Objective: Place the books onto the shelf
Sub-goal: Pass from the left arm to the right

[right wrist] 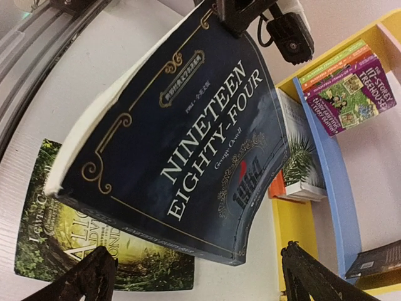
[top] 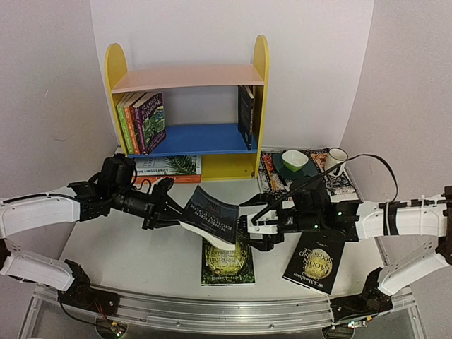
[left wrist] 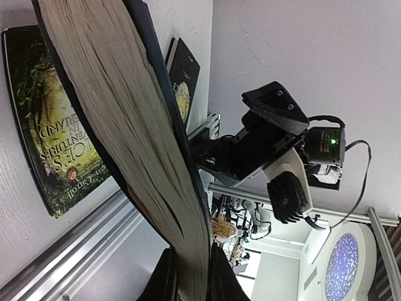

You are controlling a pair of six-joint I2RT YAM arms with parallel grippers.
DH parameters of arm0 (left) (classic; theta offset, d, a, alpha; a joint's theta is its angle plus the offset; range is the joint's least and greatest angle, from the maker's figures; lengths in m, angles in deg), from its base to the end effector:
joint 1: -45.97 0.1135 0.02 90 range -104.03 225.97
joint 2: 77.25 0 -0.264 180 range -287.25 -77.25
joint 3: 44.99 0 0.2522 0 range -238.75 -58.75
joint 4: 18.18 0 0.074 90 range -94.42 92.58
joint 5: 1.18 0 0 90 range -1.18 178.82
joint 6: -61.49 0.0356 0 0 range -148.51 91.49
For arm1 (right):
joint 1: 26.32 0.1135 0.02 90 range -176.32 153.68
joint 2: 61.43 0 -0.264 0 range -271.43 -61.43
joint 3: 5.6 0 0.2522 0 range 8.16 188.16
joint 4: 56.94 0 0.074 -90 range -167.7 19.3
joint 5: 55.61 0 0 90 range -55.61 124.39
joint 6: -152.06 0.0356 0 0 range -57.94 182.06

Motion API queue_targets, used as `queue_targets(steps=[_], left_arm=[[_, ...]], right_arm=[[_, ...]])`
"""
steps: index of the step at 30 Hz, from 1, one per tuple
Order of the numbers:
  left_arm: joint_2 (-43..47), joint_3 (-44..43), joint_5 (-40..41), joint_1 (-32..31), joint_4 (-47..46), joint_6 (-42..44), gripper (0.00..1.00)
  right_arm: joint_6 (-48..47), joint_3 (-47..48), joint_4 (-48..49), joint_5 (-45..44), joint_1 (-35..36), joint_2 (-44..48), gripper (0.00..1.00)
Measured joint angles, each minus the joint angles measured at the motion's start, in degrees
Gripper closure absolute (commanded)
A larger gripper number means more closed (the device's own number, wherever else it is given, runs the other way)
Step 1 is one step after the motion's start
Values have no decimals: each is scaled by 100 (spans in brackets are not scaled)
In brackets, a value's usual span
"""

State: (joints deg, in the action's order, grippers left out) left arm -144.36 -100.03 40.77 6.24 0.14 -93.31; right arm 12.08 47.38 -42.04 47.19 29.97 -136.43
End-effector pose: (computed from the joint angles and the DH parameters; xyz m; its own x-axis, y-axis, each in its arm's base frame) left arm 0.1740 -0.1791 0.2545 -0.9987 0.0435 -0.0268 0.0400 0.3369 -0.9407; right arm 0.1562 0.2484 0.2605 0.6704 -0.3407 -0.6591 -0.6528 0.1515 -0.7423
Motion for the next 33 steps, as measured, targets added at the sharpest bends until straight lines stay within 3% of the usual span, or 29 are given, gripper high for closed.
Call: queue_targets(steps=[9,17,21,29,33], left_arm=[[494,-149,-369,0,11,-289,99],[623,-299,-581,0,17,-332,100],[656,-411,-656,0,55,-343,100],[901,-592,-857,0,151,-463,100],[909,-619,-927,-2,153,-476,100]], right_arm=[[-774,0,492,-164,24,-269,22],[-896,0,809,-214,98,-304,27],[-933,0,898,-219,120,-389,39],[-916,28,1038,-199,157,-420,74],[-859,37,1134,-179,192,-420,76]])
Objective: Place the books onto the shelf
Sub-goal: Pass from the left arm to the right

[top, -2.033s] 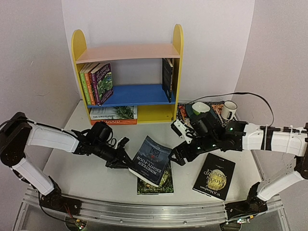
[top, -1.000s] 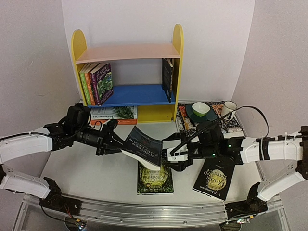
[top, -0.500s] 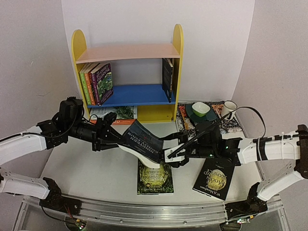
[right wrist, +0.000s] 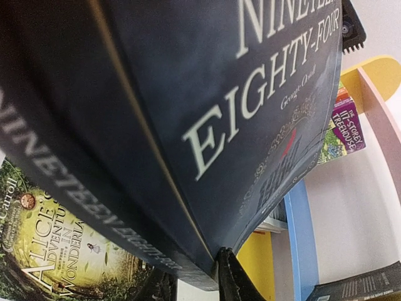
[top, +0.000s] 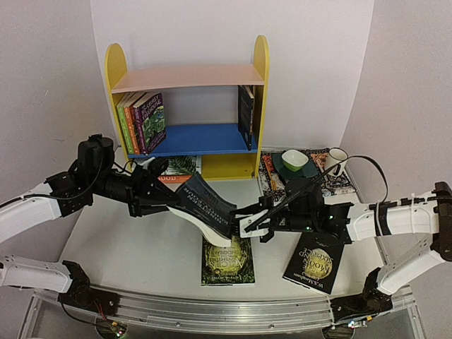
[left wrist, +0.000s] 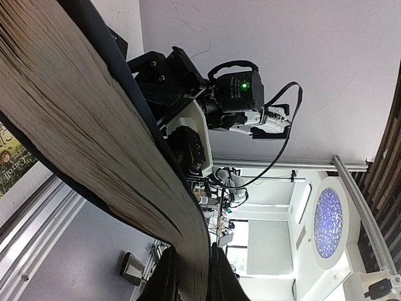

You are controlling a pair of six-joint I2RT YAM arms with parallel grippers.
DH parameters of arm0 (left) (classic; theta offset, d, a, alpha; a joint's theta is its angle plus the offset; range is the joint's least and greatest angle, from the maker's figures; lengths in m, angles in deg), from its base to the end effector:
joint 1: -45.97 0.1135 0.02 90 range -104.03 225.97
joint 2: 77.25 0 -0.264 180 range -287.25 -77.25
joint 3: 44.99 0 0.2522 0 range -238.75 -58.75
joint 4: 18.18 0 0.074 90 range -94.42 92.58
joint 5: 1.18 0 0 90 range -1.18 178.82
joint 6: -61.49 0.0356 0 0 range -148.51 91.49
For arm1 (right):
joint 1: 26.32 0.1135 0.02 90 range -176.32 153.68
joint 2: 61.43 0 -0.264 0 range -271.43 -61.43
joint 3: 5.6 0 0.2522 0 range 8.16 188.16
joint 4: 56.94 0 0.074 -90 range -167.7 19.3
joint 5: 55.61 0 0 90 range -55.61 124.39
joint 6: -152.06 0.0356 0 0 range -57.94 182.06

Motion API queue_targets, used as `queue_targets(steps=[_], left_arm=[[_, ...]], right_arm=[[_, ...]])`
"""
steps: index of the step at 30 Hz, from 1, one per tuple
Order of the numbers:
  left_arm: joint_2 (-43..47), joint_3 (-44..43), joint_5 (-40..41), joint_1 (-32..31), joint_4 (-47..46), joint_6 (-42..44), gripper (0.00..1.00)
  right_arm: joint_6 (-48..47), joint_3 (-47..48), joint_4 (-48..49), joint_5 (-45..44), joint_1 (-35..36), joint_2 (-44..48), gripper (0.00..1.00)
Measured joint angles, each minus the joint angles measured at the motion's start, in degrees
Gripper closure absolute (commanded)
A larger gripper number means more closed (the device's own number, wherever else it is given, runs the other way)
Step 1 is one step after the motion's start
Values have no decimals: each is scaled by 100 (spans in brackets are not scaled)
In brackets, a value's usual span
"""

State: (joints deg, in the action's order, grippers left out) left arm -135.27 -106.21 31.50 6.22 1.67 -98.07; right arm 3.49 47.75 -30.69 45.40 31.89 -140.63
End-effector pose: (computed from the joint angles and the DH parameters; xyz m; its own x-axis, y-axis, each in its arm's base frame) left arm 0.1510 -0.1645 0.3248 -0.9814 0.1582 -0.1086 0.1307 0.1366 -0.9820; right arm 0.1557 0.2640 0.2636 0.7997 -0.2996 -0.5203 -0.4844 0.1901 -0.8540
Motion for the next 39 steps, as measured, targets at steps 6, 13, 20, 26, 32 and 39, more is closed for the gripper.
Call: queue_targets(steps=[6,13,20,26,32,39], left_arm=[[2,-13,-28,4,-4,0,90],[35,-50,-105,59,-138,92,43],[83,-50,-160,251,-319,433,0],[269,50,-227,1038,-407,686,0],[389,227,131,1325,-214,1458,1],[247,291,918,1320,437,2494,1]], right_arm=[[61,0,33,-4,0,50,99],[492,-4,26,-177,0,197,100],[1585,46,-599,-754,2,452,100],[2662,249,-1541,-1366,7,621,100],[4074,640,-2758,-1742,7,568,100],[5438,2415,-4638,-1486,-68,-39,100]])
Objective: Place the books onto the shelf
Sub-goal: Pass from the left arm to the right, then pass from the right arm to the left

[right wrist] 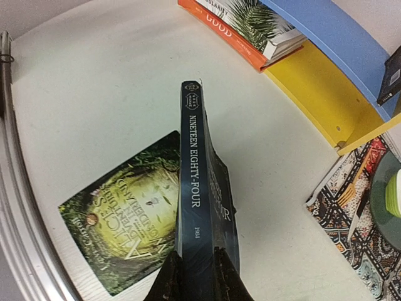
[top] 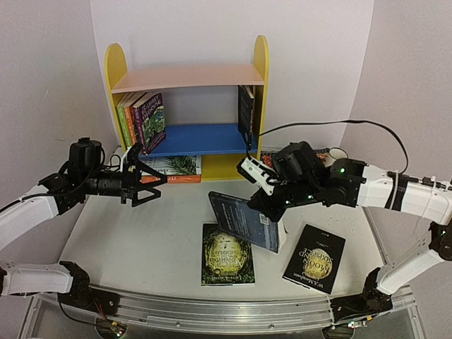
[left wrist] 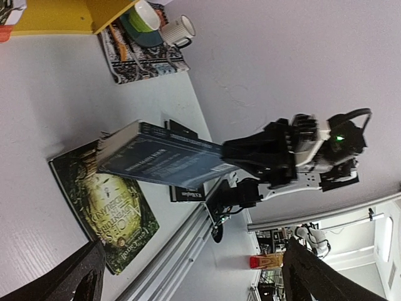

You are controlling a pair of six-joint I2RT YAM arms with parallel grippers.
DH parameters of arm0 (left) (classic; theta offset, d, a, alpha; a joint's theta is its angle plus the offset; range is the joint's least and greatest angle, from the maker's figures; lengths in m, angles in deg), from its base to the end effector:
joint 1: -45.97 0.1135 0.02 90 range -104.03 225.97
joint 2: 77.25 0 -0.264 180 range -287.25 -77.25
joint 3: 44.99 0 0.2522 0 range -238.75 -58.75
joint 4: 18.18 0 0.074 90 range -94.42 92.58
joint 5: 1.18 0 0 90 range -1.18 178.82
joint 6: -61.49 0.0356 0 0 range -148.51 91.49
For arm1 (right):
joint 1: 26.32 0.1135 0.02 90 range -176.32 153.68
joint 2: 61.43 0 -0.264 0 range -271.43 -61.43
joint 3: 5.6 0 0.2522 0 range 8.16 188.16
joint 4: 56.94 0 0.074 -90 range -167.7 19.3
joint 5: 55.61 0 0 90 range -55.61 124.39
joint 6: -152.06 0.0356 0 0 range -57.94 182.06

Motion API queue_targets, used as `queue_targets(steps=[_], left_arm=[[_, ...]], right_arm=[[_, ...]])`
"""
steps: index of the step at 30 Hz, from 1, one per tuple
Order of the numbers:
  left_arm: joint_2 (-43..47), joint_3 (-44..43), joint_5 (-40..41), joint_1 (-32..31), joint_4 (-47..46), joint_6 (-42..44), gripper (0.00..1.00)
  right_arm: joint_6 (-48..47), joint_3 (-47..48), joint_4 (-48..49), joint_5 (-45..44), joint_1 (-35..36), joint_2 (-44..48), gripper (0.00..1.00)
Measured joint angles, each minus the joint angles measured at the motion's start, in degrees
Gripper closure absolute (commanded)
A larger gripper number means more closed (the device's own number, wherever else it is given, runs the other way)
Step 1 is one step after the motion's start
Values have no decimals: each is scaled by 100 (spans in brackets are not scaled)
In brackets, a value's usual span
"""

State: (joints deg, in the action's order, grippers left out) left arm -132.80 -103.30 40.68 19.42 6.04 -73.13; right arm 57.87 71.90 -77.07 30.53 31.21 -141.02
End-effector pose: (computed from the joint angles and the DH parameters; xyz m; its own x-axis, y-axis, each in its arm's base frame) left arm 0.1792 -0.1192 0.3076 -0.8780 -0.0853 -0.4710 0.4238 0.3192 -0.8477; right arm 0.1769 0.2735 0.3225 -0.1434 -0.3612 -0.9214 -0.8210 0.5633 -0.0930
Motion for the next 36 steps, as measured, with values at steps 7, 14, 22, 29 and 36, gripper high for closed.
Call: queue_targets(steps=[7,14,22,29,36], left_arm=[[-227,162,1019,-490,369,870,2],[-656,203,2284,-1733,245,2109,0],[-940,837,2533,-2223,-1202,4033,1],[-1790,662,2332,-2330,-1679,5687,1],[-2479,258,1773,-2330,-1808,6439,6]], right_arm=[[509,1178,-1327,522,26,-302,100],[658,1259,-1993,848,28,-435,100],[603,1158,-1998,1126,31,-511,100],[345,826,-1606,1510,28,-452,100],[83,570,-1399,1716,28,-234,100]])
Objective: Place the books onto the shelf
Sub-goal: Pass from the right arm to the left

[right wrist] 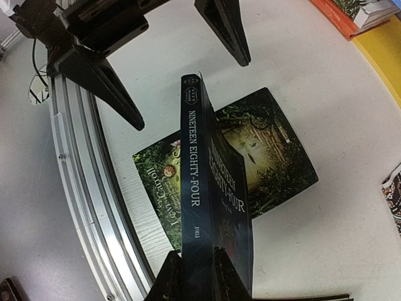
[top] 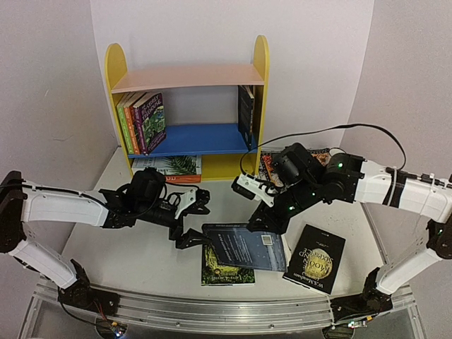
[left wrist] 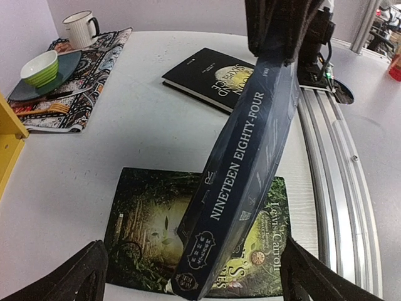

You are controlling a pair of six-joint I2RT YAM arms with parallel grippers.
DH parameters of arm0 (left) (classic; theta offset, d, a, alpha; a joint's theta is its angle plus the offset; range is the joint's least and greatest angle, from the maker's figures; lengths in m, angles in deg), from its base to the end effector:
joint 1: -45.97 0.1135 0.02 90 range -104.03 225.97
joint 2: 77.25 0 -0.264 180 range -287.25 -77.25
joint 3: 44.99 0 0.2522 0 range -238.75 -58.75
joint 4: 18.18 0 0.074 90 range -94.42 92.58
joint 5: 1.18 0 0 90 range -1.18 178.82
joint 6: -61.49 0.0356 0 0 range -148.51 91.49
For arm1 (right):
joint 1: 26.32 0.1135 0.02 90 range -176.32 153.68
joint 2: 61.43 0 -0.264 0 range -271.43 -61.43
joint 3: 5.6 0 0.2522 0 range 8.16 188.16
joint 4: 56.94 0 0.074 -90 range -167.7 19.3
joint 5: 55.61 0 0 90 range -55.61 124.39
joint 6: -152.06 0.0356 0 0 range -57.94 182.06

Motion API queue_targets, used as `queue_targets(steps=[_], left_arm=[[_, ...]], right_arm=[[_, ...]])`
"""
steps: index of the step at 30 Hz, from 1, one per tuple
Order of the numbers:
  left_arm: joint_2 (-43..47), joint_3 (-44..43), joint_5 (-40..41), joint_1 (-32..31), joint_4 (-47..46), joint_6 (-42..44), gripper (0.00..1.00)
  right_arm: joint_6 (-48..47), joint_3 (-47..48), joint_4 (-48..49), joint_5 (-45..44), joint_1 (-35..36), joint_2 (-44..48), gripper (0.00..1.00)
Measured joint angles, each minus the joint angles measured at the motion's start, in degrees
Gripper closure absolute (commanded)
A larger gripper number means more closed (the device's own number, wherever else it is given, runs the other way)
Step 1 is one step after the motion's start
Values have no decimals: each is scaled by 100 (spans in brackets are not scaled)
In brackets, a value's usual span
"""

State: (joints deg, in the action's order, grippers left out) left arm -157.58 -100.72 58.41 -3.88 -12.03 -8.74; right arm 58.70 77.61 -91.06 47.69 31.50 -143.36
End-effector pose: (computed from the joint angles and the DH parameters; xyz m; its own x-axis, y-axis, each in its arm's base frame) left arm 0.1764 -0.2371 0.2152 0.0076 0.4434 -0.8963 0.9958 0.0782 0.0471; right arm 0.1669 0.2806 0.3216 -0.2340 -0.4790 -0.8461 -0.9420 0.3272 0.0753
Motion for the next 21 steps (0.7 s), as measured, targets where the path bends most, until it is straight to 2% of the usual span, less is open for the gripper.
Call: queue_targets(steps=[3,9,14,16,19,20,21], left_arm=[[-20,-37,-232,0,-2,188,14],[-160,-122,-546,0,-42,402,40],[-284,-153,-612,0,-44,431,46],[-295,-155,-614,0,-42,435,58],[-299,-155,-632,0,-33,450,94],[-299,-157,-651,-2,-20,466,99],[-299,-162,-669,-13,15,498,100]], right_arm=[[-83,-48,61,96,2,55,100],[-144,-131,155,249,2,146,100],[-164,-162,245,282,2,219,100],[-181,-186,271,284,0,258,100],[-188,-247,315,275,0,308,100],[-190,-256,332,264,-7,310,100],[-227,-267,341,280,-11,310,100]])
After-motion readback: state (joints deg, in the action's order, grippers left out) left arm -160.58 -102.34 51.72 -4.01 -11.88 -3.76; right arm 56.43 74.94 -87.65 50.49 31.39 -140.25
